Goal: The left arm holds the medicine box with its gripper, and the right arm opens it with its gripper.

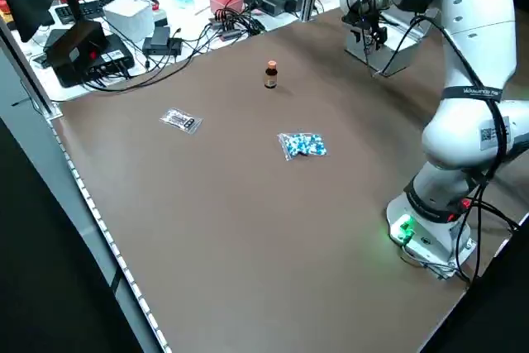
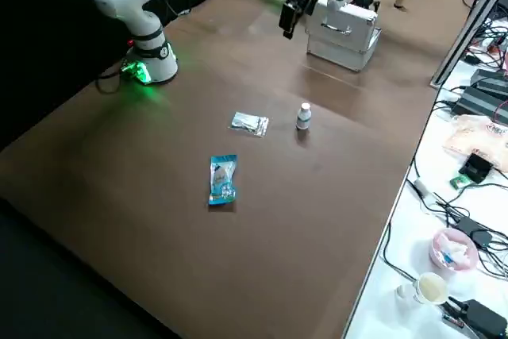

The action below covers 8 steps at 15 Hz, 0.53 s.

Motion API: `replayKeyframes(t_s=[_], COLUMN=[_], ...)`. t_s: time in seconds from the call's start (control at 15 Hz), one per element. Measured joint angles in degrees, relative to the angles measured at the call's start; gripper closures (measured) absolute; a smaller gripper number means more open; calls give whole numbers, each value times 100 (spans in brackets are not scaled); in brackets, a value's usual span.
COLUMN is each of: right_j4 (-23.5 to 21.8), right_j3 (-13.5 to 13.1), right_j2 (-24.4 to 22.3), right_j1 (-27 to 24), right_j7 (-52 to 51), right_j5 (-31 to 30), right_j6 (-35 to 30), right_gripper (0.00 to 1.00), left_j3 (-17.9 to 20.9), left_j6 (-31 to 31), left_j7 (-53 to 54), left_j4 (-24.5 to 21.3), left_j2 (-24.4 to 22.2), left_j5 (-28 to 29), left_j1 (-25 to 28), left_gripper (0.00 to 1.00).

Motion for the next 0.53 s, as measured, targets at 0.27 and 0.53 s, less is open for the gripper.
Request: replayKeyframes(t_s=[0.27, 0.53], right_j4=[-248, -1040], right_j3=[31, 34], right_j2=[-283, -884], right_j1=[49, 166], right_j7=[0, 0], right_j5=[-37, -73], right_j6=[155, 719], right_gripper=[1, 1], left_j3=[-1, 0], left_j6=[-526, -1400], left_j7=[547, 2064], left_j4=[-254, -452], left_j2=[-599, -1239], left_j5=[8, 137], left_j1=[278, 633], left_gripper=[0, 0])
